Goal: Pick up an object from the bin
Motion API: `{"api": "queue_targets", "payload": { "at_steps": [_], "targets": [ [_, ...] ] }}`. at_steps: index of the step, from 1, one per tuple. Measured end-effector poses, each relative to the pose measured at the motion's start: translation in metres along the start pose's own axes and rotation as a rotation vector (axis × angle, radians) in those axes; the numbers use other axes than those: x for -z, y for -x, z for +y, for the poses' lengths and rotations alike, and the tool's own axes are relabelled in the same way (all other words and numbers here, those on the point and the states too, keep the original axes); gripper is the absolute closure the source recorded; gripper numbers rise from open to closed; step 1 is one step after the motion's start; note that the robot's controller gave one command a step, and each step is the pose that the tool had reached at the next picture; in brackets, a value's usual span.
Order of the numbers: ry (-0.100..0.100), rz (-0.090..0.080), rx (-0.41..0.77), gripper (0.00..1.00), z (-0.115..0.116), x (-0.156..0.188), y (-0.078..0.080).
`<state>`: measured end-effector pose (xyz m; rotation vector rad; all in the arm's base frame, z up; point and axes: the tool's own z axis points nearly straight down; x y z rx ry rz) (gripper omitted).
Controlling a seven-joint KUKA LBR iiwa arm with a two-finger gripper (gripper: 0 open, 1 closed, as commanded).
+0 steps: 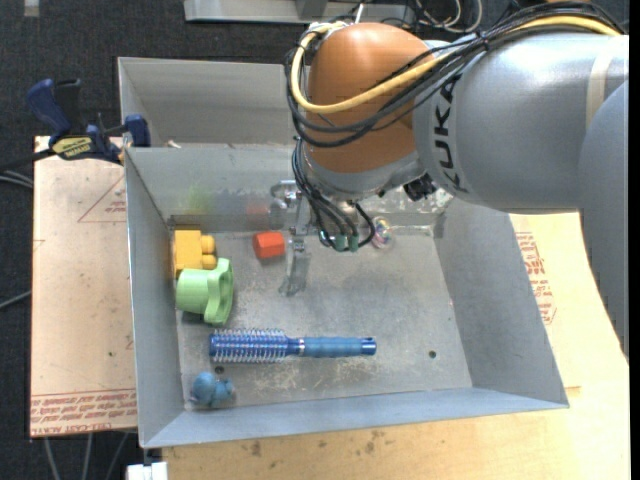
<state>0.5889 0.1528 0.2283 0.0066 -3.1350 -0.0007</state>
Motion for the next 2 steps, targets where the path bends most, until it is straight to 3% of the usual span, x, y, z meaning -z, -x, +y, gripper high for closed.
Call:
{"api": "queue_targets", "payload": {
  "at_steps": [1,2],
  "targets": [
    [0.0,-0.001,0.268,0.0,0.029,-0.076,-0.079],
    [0.0,-0.003,0.067,0.0,0.03,-0.145,-0.049]
  ]
}}
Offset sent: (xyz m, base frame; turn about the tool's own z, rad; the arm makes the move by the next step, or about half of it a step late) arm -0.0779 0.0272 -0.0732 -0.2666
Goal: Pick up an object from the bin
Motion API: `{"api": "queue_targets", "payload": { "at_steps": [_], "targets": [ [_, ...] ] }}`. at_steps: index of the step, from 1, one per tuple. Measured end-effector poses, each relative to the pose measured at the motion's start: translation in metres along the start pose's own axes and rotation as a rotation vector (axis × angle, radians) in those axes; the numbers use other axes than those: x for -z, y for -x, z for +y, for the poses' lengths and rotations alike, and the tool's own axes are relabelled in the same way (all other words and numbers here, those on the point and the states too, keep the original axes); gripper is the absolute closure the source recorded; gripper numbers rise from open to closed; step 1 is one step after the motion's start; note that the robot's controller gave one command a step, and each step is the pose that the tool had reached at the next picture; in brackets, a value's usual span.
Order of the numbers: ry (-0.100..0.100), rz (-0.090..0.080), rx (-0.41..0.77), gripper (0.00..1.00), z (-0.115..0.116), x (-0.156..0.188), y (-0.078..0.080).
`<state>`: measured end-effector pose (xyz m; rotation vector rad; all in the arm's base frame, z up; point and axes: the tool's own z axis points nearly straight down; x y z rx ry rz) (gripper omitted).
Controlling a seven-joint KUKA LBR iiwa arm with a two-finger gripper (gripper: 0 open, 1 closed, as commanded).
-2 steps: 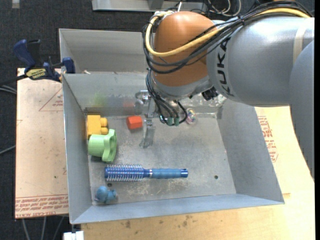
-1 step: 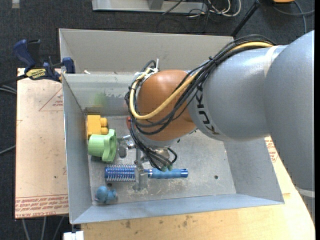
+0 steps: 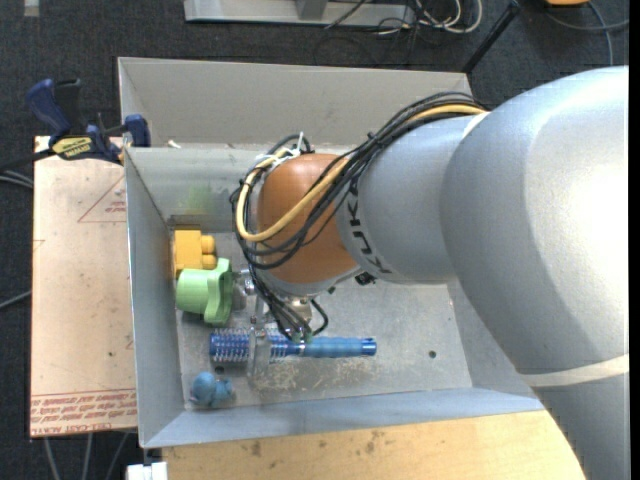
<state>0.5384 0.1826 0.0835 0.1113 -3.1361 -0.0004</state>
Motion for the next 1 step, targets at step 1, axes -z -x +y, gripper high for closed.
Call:
{"api": "queue_targets", "payload": {
  "at_steps": [1],
  "targets": [
    [0.001,-0.002,-0.002,1.0,0.0001,0.0016,0.0006]
  ]
}}
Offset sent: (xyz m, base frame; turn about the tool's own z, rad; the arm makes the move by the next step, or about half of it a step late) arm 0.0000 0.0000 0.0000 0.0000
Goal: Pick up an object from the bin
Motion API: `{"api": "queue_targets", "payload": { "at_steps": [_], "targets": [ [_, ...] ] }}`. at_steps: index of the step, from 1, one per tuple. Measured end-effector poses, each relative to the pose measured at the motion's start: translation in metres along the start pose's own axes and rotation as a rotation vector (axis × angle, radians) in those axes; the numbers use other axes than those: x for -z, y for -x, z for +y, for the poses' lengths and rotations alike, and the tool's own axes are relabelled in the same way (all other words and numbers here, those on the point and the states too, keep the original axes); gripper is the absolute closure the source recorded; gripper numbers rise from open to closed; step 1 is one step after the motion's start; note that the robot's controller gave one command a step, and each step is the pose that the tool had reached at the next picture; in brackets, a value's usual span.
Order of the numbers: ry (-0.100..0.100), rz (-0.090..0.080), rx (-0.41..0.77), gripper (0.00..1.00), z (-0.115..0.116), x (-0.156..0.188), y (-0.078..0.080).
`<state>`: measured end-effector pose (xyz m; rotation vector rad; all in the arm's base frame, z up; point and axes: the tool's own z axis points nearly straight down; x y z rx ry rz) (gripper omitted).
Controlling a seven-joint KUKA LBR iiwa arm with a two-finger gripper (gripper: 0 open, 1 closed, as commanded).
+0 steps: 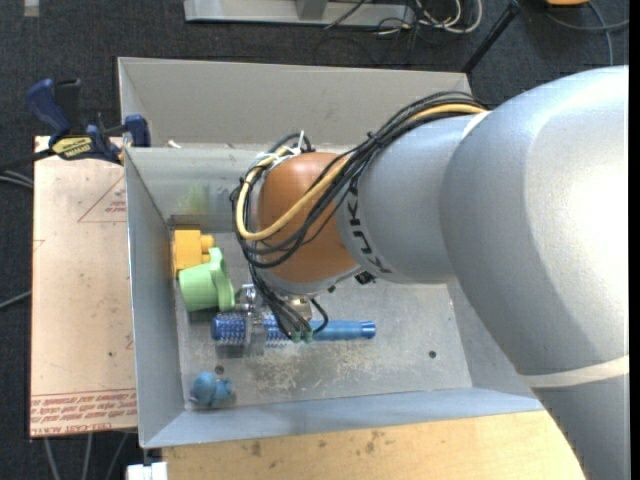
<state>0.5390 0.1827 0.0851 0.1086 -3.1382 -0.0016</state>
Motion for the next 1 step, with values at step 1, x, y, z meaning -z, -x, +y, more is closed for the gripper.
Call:
{"api": "queue_targets", "payload": {
  "at_steps": [1],
  "targets": [
    [0.002,-0.009,-0.007,1.0,-0.0039,0.1555,-0.0123]
  ]
}}
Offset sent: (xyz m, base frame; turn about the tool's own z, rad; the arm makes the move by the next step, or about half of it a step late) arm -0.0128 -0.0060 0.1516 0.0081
